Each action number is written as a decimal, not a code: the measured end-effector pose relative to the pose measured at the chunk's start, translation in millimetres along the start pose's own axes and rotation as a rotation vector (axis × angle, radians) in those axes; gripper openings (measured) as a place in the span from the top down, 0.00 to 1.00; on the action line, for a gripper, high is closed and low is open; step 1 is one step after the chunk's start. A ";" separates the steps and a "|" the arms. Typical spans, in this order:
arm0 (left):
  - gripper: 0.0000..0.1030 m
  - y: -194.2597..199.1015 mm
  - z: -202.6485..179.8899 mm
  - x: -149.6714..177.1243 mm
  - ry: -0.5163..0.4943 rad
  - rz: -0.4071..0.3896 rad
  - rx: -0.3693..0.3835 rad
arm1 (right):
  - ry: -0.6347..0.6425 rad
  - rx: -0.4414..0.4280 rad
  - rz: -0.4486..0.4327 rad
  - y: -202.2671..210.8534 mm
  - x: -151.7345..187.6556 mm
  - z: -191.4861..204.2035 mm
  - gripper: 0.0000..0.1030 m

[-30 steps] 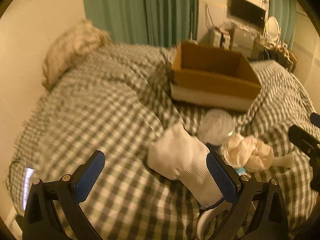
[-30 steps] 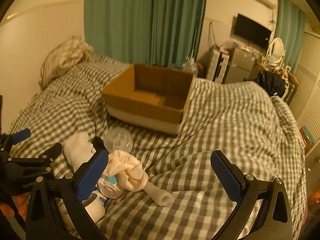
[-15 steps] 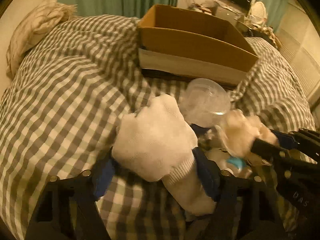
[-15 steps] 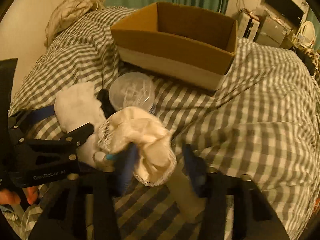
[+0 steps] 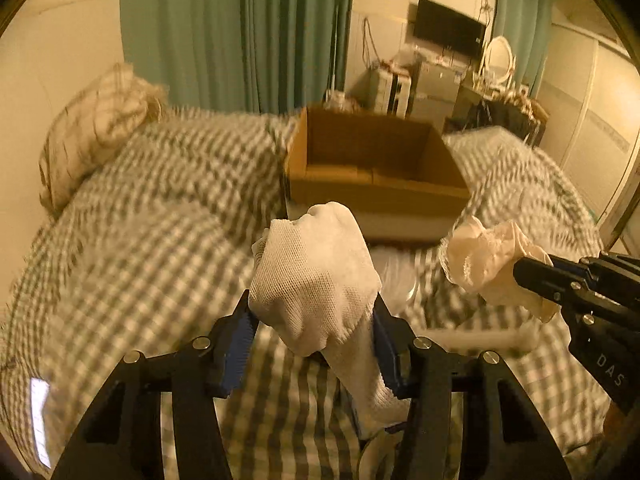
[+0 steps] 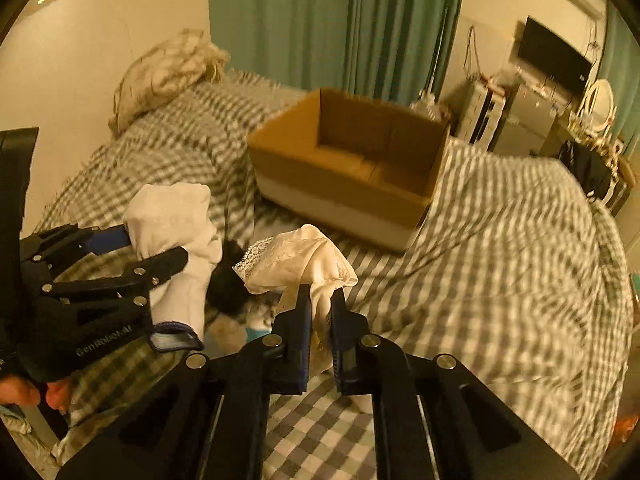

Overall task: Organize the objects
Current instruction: 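Carry the sock and lace cloth over the cardboard box and open both tools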

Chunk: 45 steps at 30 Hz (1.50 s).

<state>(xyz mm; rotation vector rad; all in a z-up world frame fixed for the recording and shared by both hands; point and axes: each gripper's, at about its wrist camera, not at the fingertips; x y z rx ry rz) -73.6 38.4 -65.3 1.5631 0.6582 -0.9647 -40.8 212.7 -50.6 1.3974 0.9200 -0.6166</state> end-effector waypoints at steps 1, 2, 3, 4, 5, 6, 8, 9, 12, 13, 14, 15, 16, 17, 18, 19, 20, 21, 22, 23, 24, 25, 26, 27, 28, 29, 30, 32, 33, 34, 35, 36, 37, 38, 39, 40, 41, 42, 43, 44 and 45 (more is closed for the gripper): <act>0.47 2.2 0.9 -9.7 0.000 -0.016 0.003 | 0.003 0.002 -0.011 3.0 -5.4 -1.3 0.92; 0.47 3.4 1.4 -19.8 -0.001 -0.032 0.005 | 0.007 0.004 -0.028 8.2 -14.9 -4.3 0.92; 0.47 4.7 1.7 -28.7 -0.003 -0.045 0.007 | 0.012 0.008 -0.042 11.4 -21.6 -6.8 0.92; 0.47 5.0 1.8 -38.4 -0.007 -0.060 0.009 | 0.017 0.015 -0.056 13.8 -28.3 -8.3 0.92; 0.47 6.0 1.2 -47.8 -0.010 -0.075 0.012 | 0.022 0.022 -0.072 16.5 -36.5 -10.6 0.92; 0.47 4.3 0.6 -58.3 -0.011 -0.089 0.015 | 0.024 0.025 -0.090 19.4 -45.6 -14.3 0.92; 0.47 -1.2 -1.0 -74.1 -0.016 -0.105 0.022 | 0.023 0.029 -0.114 19.6 -64.5 -22.5 0.92; 0.47 -5.8 -2.2 -83.5 -0.020 -0.113 0.024 | 0.024 0.033 -0.123 18.9 -71.0 -25.1 0.92; 0.47 -20.1 -5.7 -106.3 -0.027 -0.137 0.031 | 0.019 0.045 -0.141 10.5 -95.9 -37.7 0.92; 0.47 -24.3 -7.4 -111.6 -0.031 -0.141 0.035 | 0.013 0.049 -0.146 6.0 -104.3 -43.1 0.92; 0.47 -30.5 -10.3 -119.3 -0.034 -0.148 0.040 | 0.013 0.055 -0.150 3.3 -109.4 -45.7 0.92; 0.47 -36.0 -10.7 -125.0 -0.034 -0.154 0.042 | 0.013 0.065 -0.155 -1.2 -116.9 -50.6 0.92; 0.47 -42.4 -13.0 -131.3 -0.033 -0.159 0.047 | 0.010 0.072 -0.158 -7.5 -124.6 -55.1 0.92; 0.47 -49.4 -13.9 -137.1 -0.029 -0.162 0.048 | 0.007 0.075 -0.160 -13.2 -130.0 -58.8 0.92; 0.47 -57.3 -14.1 -142.5 -0.025 -0.161 0.047 | 0.006 0.078 -0.159 -18.7 -134.2 -62.5 0.92; 0.47 -66.5 -14.2 -148.2 -0.020 -0.159 0.047 | 0.006 0.083 -0.158 -24.5 -138.6 -65.4 0.92; 0.47 -75.8 -13.7 -151.6 -0.018 -0.155 0.048 | 0.007 0.090 -0.156 -32.4 -143.5 -68.4 0.92; 0.47 -85.1 -14.5 -154.5 -0.018 -0.149 0.050 | 0.009 0.093 -0.151 -41.9 -148.2 -71.5 0.92; 0.47 -97.6 -16.0 -159.1 -0.022 -0.141 0.057 | 0.009 0.094 -0.147 -49.2 -151.3 -74.9 0.92; 0.47 -104.1 -17.0 -160.6 -0.025 -0.138 0.058 | 0.007 0.096 -0.141 -61.1 -155.3 -78.7 0.92; 0.47 -113.4 -17.4 -162.5 -0.030 -0.136 0.056 | 0.007 0.098 -0.137 -69.5 -157.9 -81.1 0.92; 0.47 -123.4 -18.6 -163.8 -0.036 -0.133 0.052 | 0.006 0.098 -0.133 -77.3 -159.2 -83.2 0.92; 0.47 -133.4 -19.0 -163.8 -0.039 -0.128 0.049 | 0.004 0.096 -0.124 -90.0 -161.0 -86.6 0.92; 0.47 -142.7 -18.8 -163.5 -0.039 -0.122 0.049 | 0.002 0.097 -0.119 -98.8 -161.4 -88.9 0.92; 0.47 -152.1 -18.4 -161.9 -0.035 -0.114 0.049 | 0.001 0.095 -0.111 -108.3 -160.8 -90.3 0.93; 0.47 -160.5 -18.2 -158.5 -0.035 -0.104 0.051 | -0.002 0.090 -0.096 -122.4 -159.4 -93.3 0.93; 0.47 -168.1 -19.8 -155.3 -0.037 -0.095 0.048 | -0.006 0.086 -0.086 -131.7 -157.8 -95.8 0.93; 0.47 -182.1 -22.6 -147.3 -0.049 -0.077 0.036 | -0.018 0.077 -0.059 -153.2 -149.8 -99.5 0.93; 0.47 -187.8 -23.5 -143.1 -0.053 -0.068 0.031 | -0.023 0.074 -0.046 -161.1 -146.1 -101.2 0.93; 0.47 -193.3 -24.6 -139.2 -0.055 -0.056 0.031 | -0.029 0.070 -0.035 -167.7 -142.1 -102.6 0.93; 0.47 -197.6 -24.7 -135.6 -0.053 -0.046 0.034 | -0.036 0.062 -0.022 -175.1 -135.9 -103.7 0.93; 0.46 -200.5 -24.8 -132.6 -0.054 -0.038 0.041 | -0.040 0.057 -0.018 -178.7 -133.4 -104.6 0.93; 0.44 -202.3 -25.6 -130.7 -0.057 -0.029 0.045 | -0.047 0.047 -0.016 -181.5 -130.7 -105.2 0.92; 0.41 -202.7 -27.2 -128.9 -0.061 -0.018 0.047 | -0.052 0.041 -0.016 -182.0 -127.3 -105.5 0.92; 0.38 -201.2 -28.7 -128.0 -0.064 -0.009 0.050 | -0.052 0.036 -0.009 -181.9 -126.4 -106.4 0.89; 0.36 -199.1 -28.7 -128.0 -0.064 -0.007 0.053 | -0.043 0.038 0.001 -179.9 -127.0 -105.9 0.84; 0.29 -195.4 -28.3 -128.5 -0.062 -0.007 0.057 | -0.038 0.048 -0.005 -175.3 -126.6 -106.5 0.80; 0.22 -188.8 -28.1 -129.9 -0.059 -0.015 0.055 | -0.035 0.058 -0.016 -168.9 -128.1 -106.9 0.68; 0.18 -181.1 -27.3 -131.8 -0.058 -0.027 0.045 | -0.037 0.064 -0.026 -161.5 -128.6 -108.1 0.54; 0.13 -173.1 -26.9 -134.2 -0.058 -0.039 0.033 | -0.048 0.067 -0.045 -150.7 -131.4 -109.9 0.50; 0.11 -165.1 -24.3 -137.2 -0.056 -0.052 0.024 | -0.055 0.069 -0.057 -142.4 -132.9 -112.1 0.47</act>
Point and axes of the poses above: each gripper's, at about its wrist camera, not at the fingertips, and y roughly against the way its jaws point, z to its left, x to its underside, and after that the axes turned 15 degrees about -z, right-handed
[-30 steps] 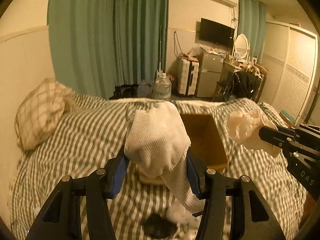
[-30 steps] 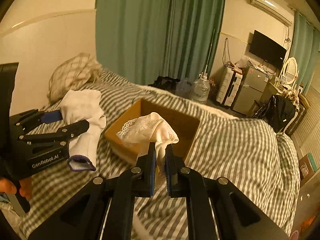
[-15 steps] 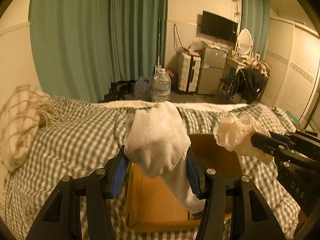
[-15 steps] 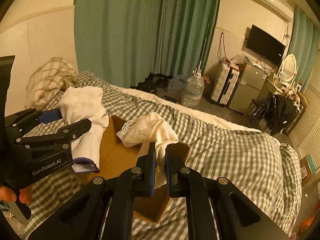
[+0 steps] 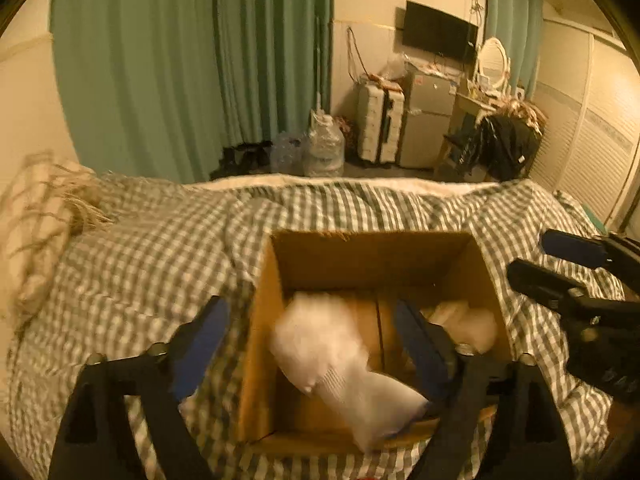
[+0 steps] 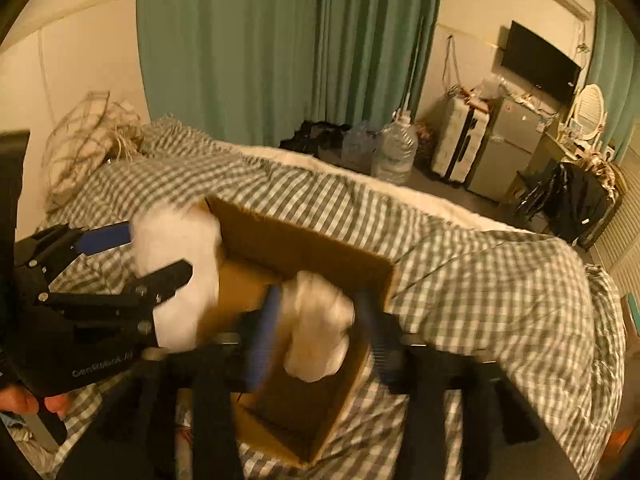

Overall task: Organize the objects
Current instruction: 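Carry the sock and lace cloth over the cardboard box and open both tools, then move both open tools back toward the remaining items on the bed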

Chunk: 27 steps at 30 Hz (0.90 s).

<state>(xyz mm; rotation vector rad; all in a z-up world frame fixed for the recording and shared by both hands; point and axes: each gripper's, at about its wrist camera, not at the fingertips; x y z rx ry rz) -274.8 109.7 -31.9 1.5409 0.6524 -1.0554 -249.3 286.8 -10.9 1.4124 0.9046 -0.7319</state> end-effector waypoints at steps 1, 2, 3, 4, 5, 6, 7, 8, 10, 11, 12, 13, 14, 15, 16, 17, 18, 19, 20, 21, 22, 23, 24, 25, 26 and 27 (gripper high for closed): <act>0.10 10.9 1.2 -4.0 0.001 -0.014 -0.006 | -0.005 0.001 -0.009 9.3 -2.8 -1.5 0.47; 0.10 22.6 2.9 -8.0 0.002 -0.029 -0.011 | -0.004 0.007 -0.023 23.5 -6.9 -2.5 0.47; 0.08 33.5 4.7 -11.6 0.003 -0.041 -0.017 | 0.000 0.014 -0.034 34.5 -9.7 -2.8 0.45; 0.06 46.0 6.3 -15.3 0.003 -0.053 -0.027 | 0.007 0.023 -0.046 45.8 -12.6 -2.6 0.41; 0.02 61.2 8.2 -19.2 0.002 -0.070 -0.040 | 0.019 0.034 -0.066 64.4 -16.8 -1.6 0.39; 0.01 73.0 10.3 -21.9 0.002 -0.087 -0.048 | 0.023 0.040 -0.080 77.1 -20.2 -0.9 0.38; 0.00 88.3 11.7 -25.2 0.002 -0.110 -0.055 | 0.027 0.045 -0.096 90.8 -23.3 0.6 0.37; 0.00 104.8 12.9 -28.1 0.001 -0.128 -0.063 | 0.032 0.049 -0.117 111.8 -26.2 3.2 0.36; 0.00 129.7 14.4 -31.7 0.002 -0.147 -0.080 | 0.041 0.057 -0.143 141.4 -29.0 6.9 0.34; 0.00 143.8 16.6 -30.9 0.001 -0.154 -0.084 | 0.048 0.065 -0.157 160.0 -28.8 10.5 0.33; 0.00 155.8 18.2 -28.9 0.001 -0.160 -0.089 | 0.056 0.072 -0.167 175.0 -28.0 13.7 0.32; 0.00 167.6 19.2 -26.0 -0.001 -0.163 -0.097 | 0.061 0.077 -0.172 185.0 -27.1 15.2 0.31; 0.00 178.4 20.3 -21.6 -0.005 -0.163 -0.104 | 0.069 0.083 -0.179 202.1 -23.1 18.3 0.31; 0.00 187.7 21.5 -16.2 -0.009 -0.162 -0.111 | 0.076 0.086 -0.180 212.1 -20.0 21.4 0.31; 0.00 196.6 21.5 -9.8 -0.015 -0.157 -0.117 | 0.083 0.087 -0.181 221.5 -16.2 24.7 0.30; 0.00 204.0 21.2 -2.6 -0.021 -0.153 -0.123 | 0.092 0.089 -0.181 234.3 -9.2 29.6 0.30; 0.00 210.4 22.5 3.8 -0.025 -0.147 -0.132 | 0.100 0.090 -0.178 240.7 -3.8 33.5 0.30; 0.00 215.6 22.6 11.9 -0.031 -0.137 -0.139 | 0.108 0.092 -0.173 246.0 2.6 37.5 0.30; 0.00 220.9 22.0 21.8 -0.036 -0.126 -0.144 | 0.119 0.090 -0.162 251.7 12.3 43.1 0.30; 0.00 225.3 21.0 32.0 -0.039 -0.114 -0.144 | 0.122 0.087 -0.156 255.3 19.3 46.8 0.30; 0.00 229.6 20.9 41.2 -0.042 -0.105 -0.142 | 0.120 0.083 -0.149 258.1 26.6 49.5 0.30; 0.00 232.8 19.3 51.9 -0.043 -0.092 -0.141 | 0.119 0.073 -0.132 259.0 38.0 54.5 0.30; 0.00 234.7 18.2 61.4 -0.043 -0.081 -0.140 | 0.118 0.067 -0.121 259.8 47.0 57.2 0.30; 0.00 236.3 15.5 72.0 -0.041 -0.072 -0.137 | 0.116 0.062 -0.109 258.4 55.8 59.3 0.30; 0.00 238.4 13.6 83.6 -0.039 -0.061 -0.141 | 0.116 0.058 -0.092 257.4 68.9 64.8 0.30; 0.00 238.9 12.4 92.9 -0.036 -0.052 -0.149 | 0.114 0.058 -0.082 255.3 77.6 67.4 0.30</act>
Point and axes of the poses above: each gripper's, at about its wrist camera, not at the fingertips, and y roughly against the way its jaws point, z to its left, x to its underside, and after that the axes turned 15 degrees about -z, right-handed
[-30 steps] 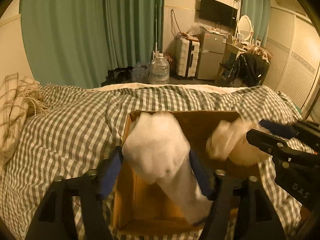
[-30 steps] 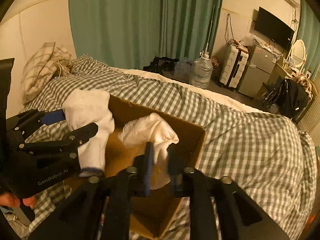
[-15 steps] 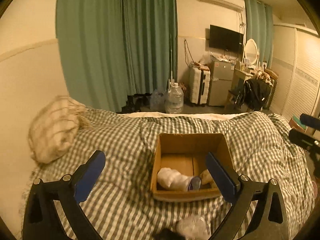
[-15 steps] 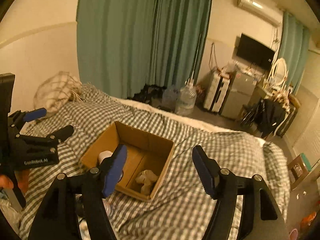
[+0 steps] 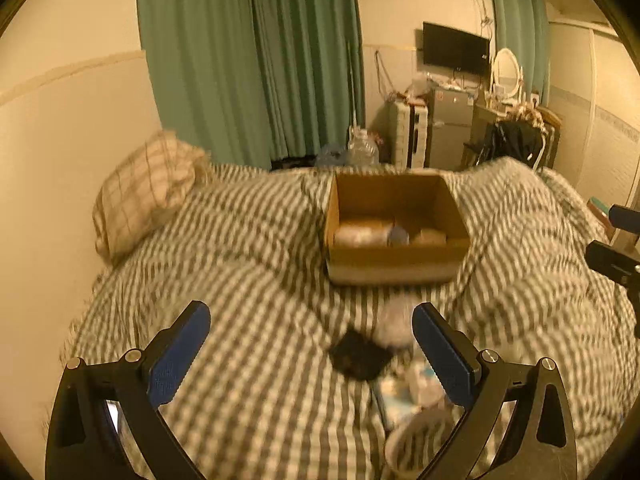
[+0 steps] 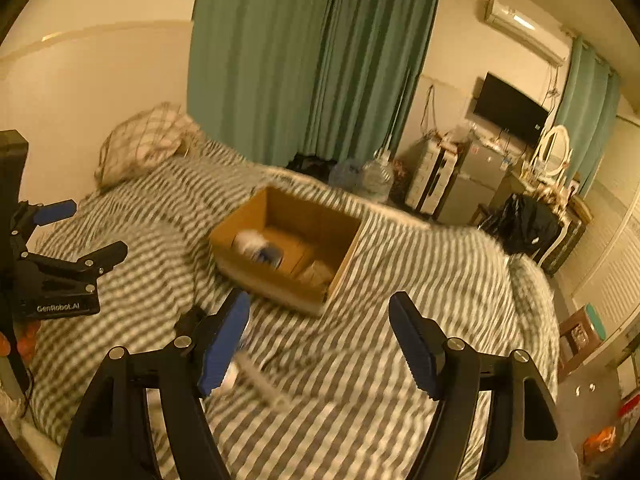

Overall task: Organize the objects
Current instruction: 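Move both open tools back toward the remaining items on the bed, then grasp the white paper ring with the left tool while the right tool grasps the star-printed container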

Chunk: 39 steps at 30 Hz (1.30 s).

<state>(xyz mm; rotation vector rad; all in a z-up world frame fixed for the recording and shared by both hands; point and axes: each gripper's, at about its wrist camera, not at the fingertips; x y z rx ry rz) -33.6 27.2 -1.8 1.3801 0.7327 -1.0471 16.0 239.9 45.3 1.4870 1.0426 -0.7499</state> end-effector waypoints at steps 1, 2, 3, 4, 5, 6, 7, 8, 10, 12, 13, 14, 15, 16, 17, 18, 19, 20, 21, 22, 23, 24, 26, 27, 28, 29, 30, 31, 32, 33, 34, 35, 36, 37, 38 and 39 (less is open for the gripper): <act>0.00 -0.1 -2.1 9.4 0.004 0.009 -0.014 | -0.003 0.001 0.017 -2.0 11.4 4.7 0.30; 0.00 -0.1 -4.5 19.7 0.006 0.020 -0.029 | -0.008 0.006 0.035 -5.5 22.6 6.7 0.30; 0.00 0.2 -6.2 28.3 0.005 0.032 -0.030 | -0.010 0.014 0.045 -6.3 31.5 11.3 0.30; 0.00 0.3 -9.1 36.6 0.005 0.047 -0.025 | -0.009 0.019 0.053 -7.1 40.1 15.1 0.30; 0.00 0.5 -11.6 45.0 0.007 0.062 -0.023 | -0.009 0.018 0.067 -10.3 52.6 19.5 0.30; 0.00 1.0 -13.6 50.8 0.011 0.074 -0.015 | -0.013 0.013 0.079 -12.2 61.2 21.6 0.30; 0.00 0.9 -16.0 56.9 0.018 0.090 0.000 | -0.022 -0.001 0.101 -16.5 72.1 23.6 0.30; 0.00 1.5 -18.8 63.4 0.027 0.108 0.022 | -0.032 -0.008 0.123 -21.9 79.5 20.7 0.30; 0.00 3.5 -23.8 72.8 0.044 0.142 0.071 | -0.042 0.003 0.163 -32.1 91.3 17.3 0.30; 0.00 5.8 -32.6 82.9 0.050 0.182 0.126 | -0.060 0.018 0.193 -40.5 101.4 13.1 0.30; 0.00 6.5 -37.0 86.9 0.046 0.195 0.144 | -0.070 0.019 0.199 -42.4 103.8 10.1 0.30; 0.00 5.7 -43.0 92.1 0.030 0.211 0.165 | -0.084 0.022 0.202 -44.1 105.5 6.1 0.30; 0.00 3.0 -48.3 97.2 0.011 0.224 0.174 | -0.089 0.027 0.201 -44.6 106.0 3.9 0.30; 0.00 -1.1 -53.9 101.8 -0.007 0.243 0.174 | -0.093 0.034 0.200 -45.1 106.2 2.0 0.30; 0.00 -5.3 -57.9 106.1 -0.011 0.262 0.190 | -0.094 0.035 0.201 -46.1 106.3 0.7 0.30; 0.00 -8.0 -59.2 108.7 -0.006 0.272 0.207 | -0.094 0.034 0.201 -46.9 106.5 2.0 0.30; 0.00 -9.5 -60.8 109.9 -0.006 0.276 0.214 | -0.092 0.031 0.202 -47.4 107.0 3.2 0.30; 0.00 -10.1 -62.5 110.1 -0.010 0.275 0.220 | -0.087 0.026 0.204 -47.8 107.9 4.7 0.30; 0.01 -10.2 -65.6 110.7 -0.022 0.276 0.233 | -0.083 0.024 0.207 -48.4 107.9 6.6 0.30; 0.01 -12.3 -68.7 113.1 -0.035 0.287 0.254 | -0.080 0.022 0.210 -49.4 108.4 7.8 0.30; 0.03 -14.8 -70.8 115.4 -0.039 0.302 0.274 | -0.077 0.020 0.215 -50.0 109.2 9.5 0.30; 0.04 -18.8 -72.9 118.5 -0.039 0.328 0.301 | -0.075 0.018 0.218 -50.9 109.1 10.7 0.30; 0.06 -28.5 -73.9 124.6 -0.022 0.379 0.347 | -0.069 0.017 0.220 -51.4 109.7 13.4 0.30; 0.11 -33.8 -71.8 127.5 0.000 0.401 0.362 | -0.067 0.017 0.219 -50.9 109.6 14.3 0.30; 0.14 -38.1 -69.1 130.4 0.035 0.424 0.389 | -0.065 0.016 0.218 -50.6 109.4 14.7 0.30; 0.17 -40.0 -66.8 132.6 0.066 0.439 0.420 | -0.064 0.016 0.215 -50.0 109.1 15.3 0.30; 0.18 -40.2 -64.5 133.3 0.084 0.438 0.426 | -0.064 0.016 0.215 -50.1 108.9 16.0 0.30; 0.18 -38.7 -62.3 132.6 0.096 0.430 0.428 | -0.062 0.016 0.215 -50.2 108.7 17.0 0.30; 0.18 -35.9 -60.7 130.8 0.099 0.418 0.422 | -0.062 0.014 0.215 -50.3 108.7 17.6 0.30; 0.18 -32.1 -58.9 127.9 0.098 0.400 0.409 | -0.061 0.011 0.215 -50.4 108.5 18.7 0.30; 0.18 -27.5 -56.0 123.4 0.097 0.377 0.397 | -0.061 0.006 0.216 -50.2 108.7 19.7 0.30; 0.18 -22.4 -51.7 116.4 0.099 0.344 0.388 | -0.063 -0.005 0.214 -49.9 107.8 21.3 0.30; 0.18 -18.6 -47.8 110.7 0.099 0.315 0.377 | -0.065 -0.015 0.210 -49.5 106.7 22.8 0.30; 0.18 -15.6 -43.8 103.7 0.088 0.285 0.351 | -0.066 -0.029 0.203 -48.9 104.8 25.1 0.30; 0.18 -14.4 -38.4 97.2 0.072 0.254 0.312 | -0.067 -0.041 0.199 -49.1 102.9 27.8 0.30; 0.18 -13.5 -33.6 92.2 0.060 0.227 0.280 | -0.067 -0.051 0.198 -50.2 101.4 30.1 0.30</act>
Point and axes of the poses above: each gripper's, at about its wrist camera, not at the fingertips, and y roughly against the way its jaws point, z to its left, x to its underside, and after that the axes turned 15 degrees about -z, right-handed
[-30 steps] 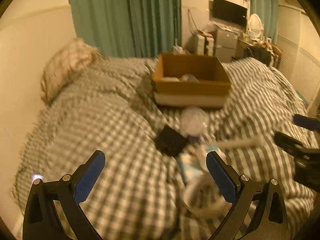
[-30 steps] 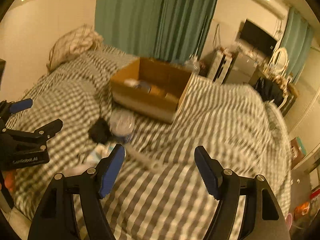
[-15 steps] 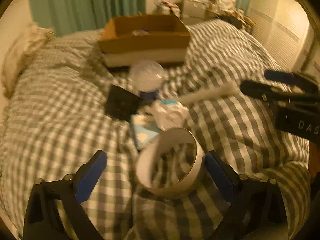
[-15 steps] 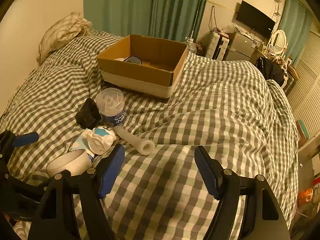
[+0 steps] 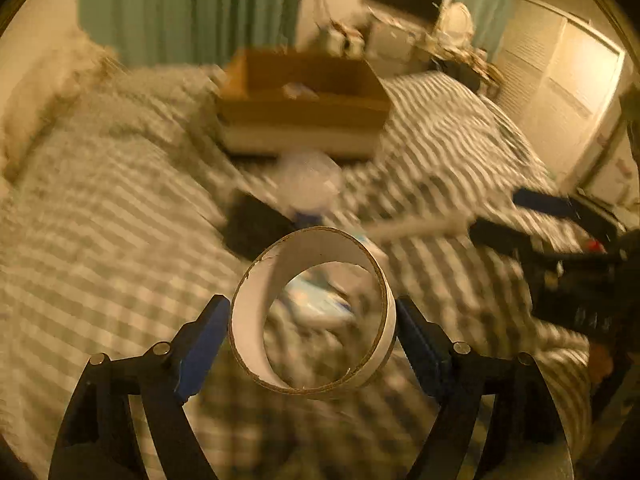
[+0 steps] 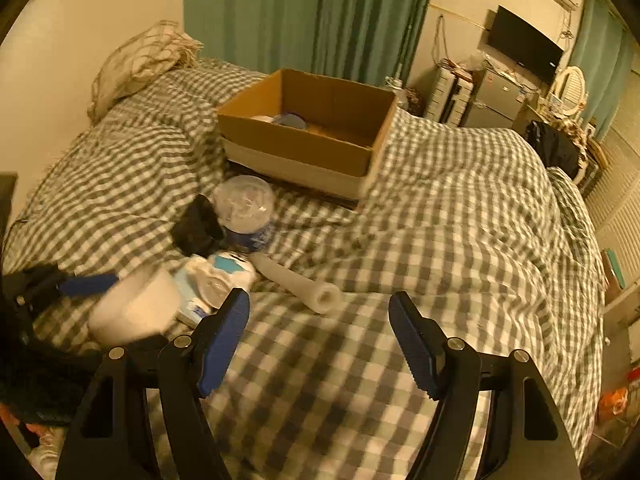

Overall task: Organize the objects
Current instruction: 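Grasp the white paper ring with the left tool while the right tool grasps the star-printed container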

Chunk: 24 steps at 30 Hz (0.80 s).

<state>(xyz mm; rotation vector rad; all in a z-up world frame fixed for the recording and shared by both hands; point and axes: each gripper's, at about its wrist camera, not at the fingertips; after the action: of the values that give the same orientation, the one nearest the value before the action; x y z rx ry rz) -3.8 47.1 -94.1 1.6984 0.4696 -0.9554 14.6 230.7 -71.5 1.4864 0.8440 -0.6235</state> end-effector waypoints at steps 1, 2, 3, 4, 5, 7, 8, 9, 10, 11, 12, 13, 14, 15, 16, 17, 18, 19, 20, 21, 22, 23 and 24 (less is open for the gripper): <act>0.18 2.0 5.8 -4.8 -0.010 -0.020 -0.035 | 0.003 -0.011 0.003 -2.6 -1.6 4.4 0.30; 0.18 2.5 12.5 -9.1 -0.017 -0.035 -0.072 | 0.009 -0.020 0.010 -6.0 -2.8 8.5 0.30; 0.18 1.1 17.8 -11.2 -0.023 -0.044 -0.104 | 0.016 -0.028 0.019 -9.7 -3.0 12.9 0.30; 0.18 -0.5 23.5 -12.6 -0.032 -0.053 -0.142 | 0.025 -0.041 0.035 -16.1 -3.3 18.7 0.30; 0.18 -3.2 28.8 -13.4 -0.040 -0.060 -0.178 | 0.031 -0.052 0.052 -21.9 -3.1 23.5 0.30; 0.18 -9.5 40.0 -13.3 -0.038 -0.060 -0.214 | 0.039 -0.074 0.095 -37.0 -3.1 32.4 0.30; 0.18 -12.0 44.8 -12.9 -0.030 -0.058 -0.221 | 0.045 -0.081 0.114 -45.0 -3.0 36.9 0.30; 0.18 -14.4 48.5 -12.5 -0.024 -0.057 -0.225 | 0.050 -0.087 0.130 -51.8 -2.5 40.1 0.30; 0.18 -17.1 50.7 -11.4 -0.020 -0.055 -0.228 | 0.051 -0.092 0.151 -61.3 -3.0 43.8 0.30; 0.18 -19.2 54.4 -10.4 -0.020 -0.054 -0.226 | 0.050 -0.098 0.172 -69.2 -2.2 46.1 0.30; 0.18 -20.7 55.7 -9.5 -0.020 -0.054 -0.222 | 0.047 -0.101 0.189 -75.6 -2.1 48.3 0.30; 0.18 -22.4 55.6 -8.6 -0.021 -0.054 -0.215 | 0.048 -0.103 0.203 -82.0 -1.6 50.4 0.30; 0.18 -23.1 56.7 -6.8 -0.021 -0.054 -0.212 | 0.049 -0.107 0.223 -91.2 -0.6 54.3 0.30; 0.18 -22.8 57.5 -5.5 -0.022 -0.055 -0.211 | 0.048 -0.114 0.235 -97.0 1.0 56.9 0.30; 0.18 -23.9 58.7 -5.2 -0.023 -0.057 -0.210 | 0.047 -0.124 0.248 -101.7 2.2 58.8 0.30; 0.18 -24.0 58.4 -5.3 -0.019 -0.056 -0.212 | 0.049 -0.127 0.259 -106.6 4.1 61.0 0.30; 0.18 -25.3 58.5 -5.9 -0.014 -0.056 -0.208 | 0.060 -0.112 0.269 -110.3 6.8 63.2 0.30; 0.18 -25.4 59.1 -5.4 -0.008 -0.055 -0.203 | 0.069 -0.102 0.276 -112.7 8.5 64.3 0.30; 0.18 -25.1 60.0 -4.8 -0.003 -0.055 -0.200 | 0.076 -0.098 0.284 -114.2 10.1 65.7 0.30; 0.18 -25.6 60.9 -4.3 0.002 -0.055 -0.197 | 0.083 -0.098 0.291 -115.1 11.2 67.0 0.36; 0.18 -25.1 61.8 -3.9 0.005 -0.056 -0.196 | 0.088 -0.103 0.294 -115.2 12.2 68.2 0.46; 0.18 -24.3 62.3 -3.5 0.008 -0.057 -0.194 | 0.091 -0.114 0.297 -115.2 12.5 70.0 0.50; 0.18 -23.2 63.0 -3.3 0.009 -0.060 -0.194 | 0.100 -0.110 0.297 -114.6 13.5 71.6 0.50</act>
<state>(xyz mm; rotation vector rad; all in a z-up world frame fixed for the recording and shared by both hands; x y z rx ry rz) -45.1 -2.9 -111.7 1.5216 0.6027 -0.9157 -62.5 159.3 -157.4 1.5143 0.7036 -0.2804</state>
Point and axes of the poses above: each gripper's, at about its wrist camera, not at the fingertips, and y roughly against the way its jaws point, z to its left, x to its underside, and after that the axes turned 15 degrees about -z, right-handed
